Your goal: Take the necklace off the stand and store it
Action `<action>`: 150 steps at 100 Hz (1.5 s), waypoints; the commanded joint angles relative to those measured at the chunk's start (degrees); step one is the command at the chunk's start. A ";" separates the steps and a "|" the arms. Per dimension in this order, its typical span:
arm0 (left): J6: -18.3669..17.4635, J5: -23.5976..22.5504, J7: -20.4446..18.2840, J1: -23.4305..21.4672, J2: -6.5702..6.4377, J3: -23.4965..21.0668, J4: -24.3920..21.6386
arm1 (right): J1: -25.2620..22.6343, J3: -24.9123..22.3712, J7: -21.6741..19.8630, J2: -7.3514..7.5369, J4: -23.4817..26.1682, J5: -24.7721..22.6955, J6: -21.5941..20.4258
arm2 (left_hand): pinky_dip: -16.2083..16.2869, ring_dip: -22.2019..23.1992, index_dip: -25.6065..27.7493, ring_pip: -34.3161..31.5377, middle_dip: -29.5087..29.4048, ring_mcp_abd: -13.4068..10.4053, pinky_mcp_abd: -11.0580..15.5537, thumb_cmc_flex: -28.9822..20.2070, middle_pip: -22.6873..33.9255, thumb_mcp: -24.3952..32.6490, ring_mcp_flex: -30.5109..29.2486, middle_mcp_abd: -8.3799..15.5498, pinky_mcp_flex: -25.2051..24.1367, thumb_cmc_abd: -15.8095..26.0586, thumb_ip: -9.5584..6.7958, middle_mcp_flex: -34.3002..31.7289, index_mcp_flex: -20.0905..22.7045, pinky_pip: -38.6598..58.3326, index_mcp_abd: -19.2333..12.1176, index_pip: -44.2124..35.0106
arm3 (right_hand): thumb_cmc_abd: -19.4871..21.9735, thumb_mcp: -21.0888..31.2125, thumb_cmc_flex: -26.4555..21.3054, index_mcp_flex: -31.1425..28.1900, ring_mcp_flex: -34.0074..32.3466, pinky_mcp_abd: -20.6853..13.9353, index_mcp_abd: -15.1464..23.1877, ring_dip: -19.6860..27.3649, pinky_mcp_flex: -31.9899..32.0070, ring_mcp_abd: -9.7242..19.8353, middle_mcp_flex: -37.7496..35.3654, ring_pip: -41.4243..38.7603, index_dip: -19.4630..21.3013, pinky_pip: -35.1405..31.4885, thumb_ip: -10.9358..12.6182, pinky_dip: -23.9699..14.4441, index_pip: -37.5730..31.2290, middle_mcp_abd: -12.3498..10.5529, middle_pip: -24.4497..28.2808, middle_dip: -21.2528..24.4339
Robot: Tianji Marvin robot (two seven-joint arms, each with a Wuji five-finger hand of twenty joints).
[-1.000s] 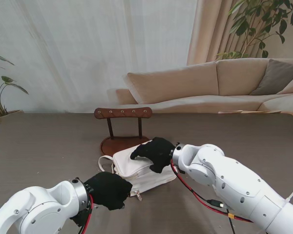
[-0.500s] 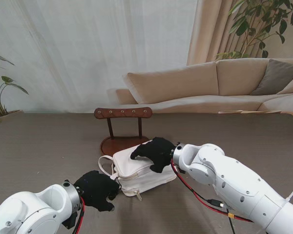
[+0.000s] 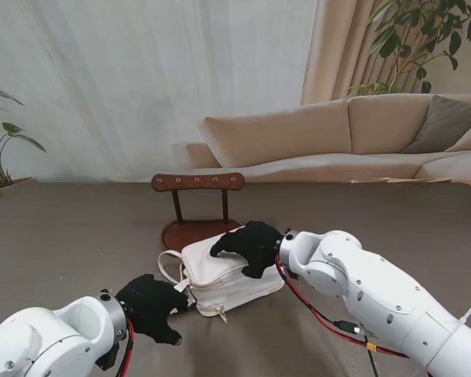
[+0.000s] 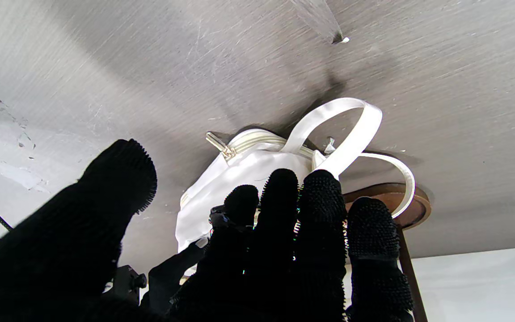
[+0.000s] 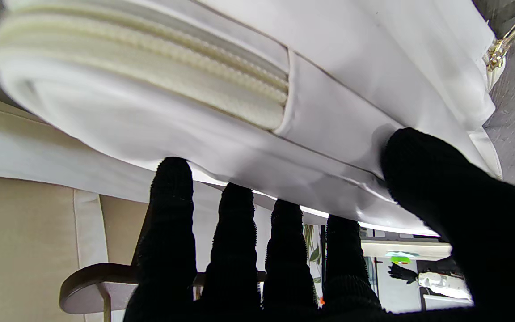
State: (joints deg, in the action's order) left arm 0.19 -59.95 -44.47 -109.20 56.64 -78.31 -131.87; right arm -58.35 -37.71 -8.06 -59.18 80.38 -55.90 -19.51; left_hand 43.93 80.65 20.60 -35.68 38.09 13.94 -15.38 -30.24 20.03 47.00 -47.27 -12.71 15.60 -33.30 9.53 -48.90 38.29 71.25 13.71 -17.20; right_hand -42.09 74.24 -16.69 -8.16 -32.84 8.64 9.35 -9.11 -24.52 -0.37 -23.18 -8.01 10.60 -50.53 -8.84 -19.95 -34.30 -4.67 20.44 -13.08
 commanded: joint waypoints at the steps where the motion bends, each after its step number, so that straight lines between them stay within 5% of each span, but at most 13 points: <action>1: 0.29 -0.40 -1.62 -0.11 0.14 -0.01 -0.82 | -1.63 1.07 -2.73 0.97 -3.28 -0.81 -0.51 | -0.11 -1.02 -0.86 1.63 -1.21 1.44 -0.54 2.20 -0.84 -2.48 1.37 -1.02 -1.63 2.39 -1.43 1.89 -1.95 -1.17 0.92 1.53 | -2.27 0.01 2.21 -3.38 -3.12 0.07 -0.87 -1.87 15.50 -2.59 -3.94 -4.97 1.38 -0.16 0.34 1.60 -4.58 0.78 4.22 -1.85; 32: 1.04 -2.38 -3.57 -1.12 0.30 -0.99 -2.72 | -2.61 -0.02 -2.41 1.00 -2.55 -0.86 -1.72 | -0.88 -6.77 -2.82 9.12 -6.70 5.02 -1.81 4.44 -5.70 -12.91 1.13 -2.56 -1.01 6.96 -1.61 4.09 -3.24 -3.78 -6.01 5.48 | -2.96 -0.40 2.53 -3.41 -2.83 0.18 -0.49 -1.86 15.63 -2.76 -3.80 -4.98 1.04 0.20 0.16 1.39 -4.32 0.87 4.30 -1.84; 50: 1.76 -3.21 -1.11 -2.45 0.70 -1.41 -2.68 | -3.18 -0.52 -2.09 1.06 -2.35 -1.06 -2.32 | -1.58 -8.78 -1.92 11.62 -8.19 7.62 -3.84 2.53 -6.68 -18.18 -0.88 -3.71 1.34 15.95 -3.44 2.58 2.25 -4.09 -12.71 2.98 | -3.04 -0.63 2.72 -3.44 -2.82 0.28 -0.39 -1.86 15.71 -3.04 -3.75 -4.98 0.97 0.33 0.10 1.27 -4.35 0.95 4.28 -1.81; 61: 2.35 -2.46 1.66 -2.81 0.88 -1.29 -1.75 | -3.39 -0.57 -1.89 1.10 -2.36 -1.20 -2.70 | -2.00 -10.18 -0.68 13.49 -8.69 9.14 -4.85 -3.81 -6.51 -18.62 -2.08 -3.96 1.97 22.58 -4.26 0.80 7.66 -3.89 -13.85 -0.47 | -2.73 -0.68 2.84 -3.57 -2.85 0.36 -0.38 -1.87 15.67 -3.16 -3.84 -4.99 0.94 0.37 0.10 1.19 -4.38 1.05 4.32 -1.82; 67: 2.70 -1.91 1.90 -2.54 0.85 -1.06 -1.28 | -3.52 -0.59 -1.95 1.15 -2.22 -1.30 -2.85 | -2.66 -10.55 1.73 14.13 -8.71 9.42 -4.99 -14.82 -6.32 -29.10 -2.44 -3.81 2.00 24.31 -2.71 -0.07 10.73 -3.58 -14.68 -3.96 | -2.44 -0.72 2.85 -3.52 -2.84 0.36 -0.36 -1.86 15.66 -3.10 -3.82 -4.96 0.90 0.38 0.12 1.15 -4.34 1.10 4.31 -1.81; 81: 2.37 -0.88 4.08 -2.17 0.90 -0.73 0.47 | -3.86 -0.77 -1.68 1.10 -2.03 -1.30 -2.85 | -3.66 -11.23 1.38 15.44 -8.82 9.74 -4.83 -16.24 -6.32 -30.98 -0.52 -3.67 1.11 24.14 -3.23 -0.36 11.05 -5.25 -14.10 -4.06 | -2.32 -0.86 3.04 -3.51 -2.93 0.36 -0.30 -1.87 15.66 -3.33 -3.75 -4.95 0.85 0.42 0.12 1.07 -4.29 1.24 4.28 -1.79; 88: 2.09 -0.30 6.09 -2.46 1.04 -0.91 1.23 | -4.20 -1.22 -1.62 1.06 -1.83 -1.14 -2.79 | -5.33 -12.72 0.47 16.73 -9.12 9.46 -4.22 -7.42 -6.63 -21.08 1.97 -3.43 -0.48 22.16 -4.53 0.54 8.65 -7.29 -11.64 -0.99 | -2.37 -1.17 3.44 -3.41 -2.81 0.60 -0.36 -1.86 15.71 -4.02 -3.59 -4.88 0.80 0.49 0.05 1.04 -4.23 1.36 4.24 -1.78; 95: 2.16 0.79 8.04 -2.89 1.19 -1.26 1.80 | -4.80 -2.09 -1.81 1.03 -1.41 -0.84 -2.80 | -5.82 -13.45 -0.31 17.61 -9.28 9.27 -3.76 -4.53 -6.92 -18.43 3.57 -3.02 -1.68 20.82 -4.52 1.26 6.15 -8.68 -9.67 0.39 | -1.78 -2.94 5.47 -3.20 -2.56 0.88 -0.51 -1.89 15.85 -4.57 -3.32 -4.73 0.70 0.73 -0.37 1.02 -4.08 1.55 4.25 -1.79; 114: 2.89 4.76 11.47 -3.77 1.45 -2.45 2.78 | -7.57 -6.23 -3.13 0.91 1.49 0.41 -2.60 | -6.93 -14.49 -0.57 19.06 -9.87 9.62 -3.35 -3.32 -7.66 -17.88 6.34 -2.42 -3.56 18.64 -4.28 1.63 4.51 -11.73 -8.72 1.22 | 2.80 -10.79 10.42 -2.58 -1.28 2.13 -0.73 -2.13 16.62 -6.40 -2.13 -3.93 0.17 2.12 -0.79 0.67 -3.47 2.09 3.99 -1.63; 150: 1.19 11.64 23.52 -4.76 2.93 -4.66 6.47 | -12.49 -13.76 -4.10 0.26 7.92 3.61 -0.89 | -12.75 -20.35 -2.28 23.83 -17.27 10.21 -3.42 -2.40 -12.95 -19.04 19.35 -1.51 -9.12 15.68 -4.16 8.81 -0.92 -27.13 -7.14 5.95 | 6.76 -16.15 13.31 -2.75 0.40 3.06 -0.53 -2.13 17.40 -7.53 -1.21 -2.22 -0.31 4.76 -1.21 -0.25 -2.93 2.59 3.50 -1.34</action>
State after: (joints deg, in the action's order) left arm 1.61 -48.28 -20.30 -113.86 58.99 -82.58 -126.05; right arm -69.94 -50.98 -11.36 -59.13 87.27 -52.52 -20.93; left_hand 32.13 61.24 18.97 -12.94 21.78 23.15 -18.83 -33.91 7.30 28.40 -30.42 -14.66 7.69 -15.54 7.15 -42.15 38.62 47.05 5.90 -12.64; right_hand -36.81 61.06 -5.41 -10.22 -30.65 9.85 8.25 -9.93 -24.18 -4.52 -23.71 -8.12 10.37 -46.96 -8.87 -19.28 -36.59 -3.23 23.26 -13.80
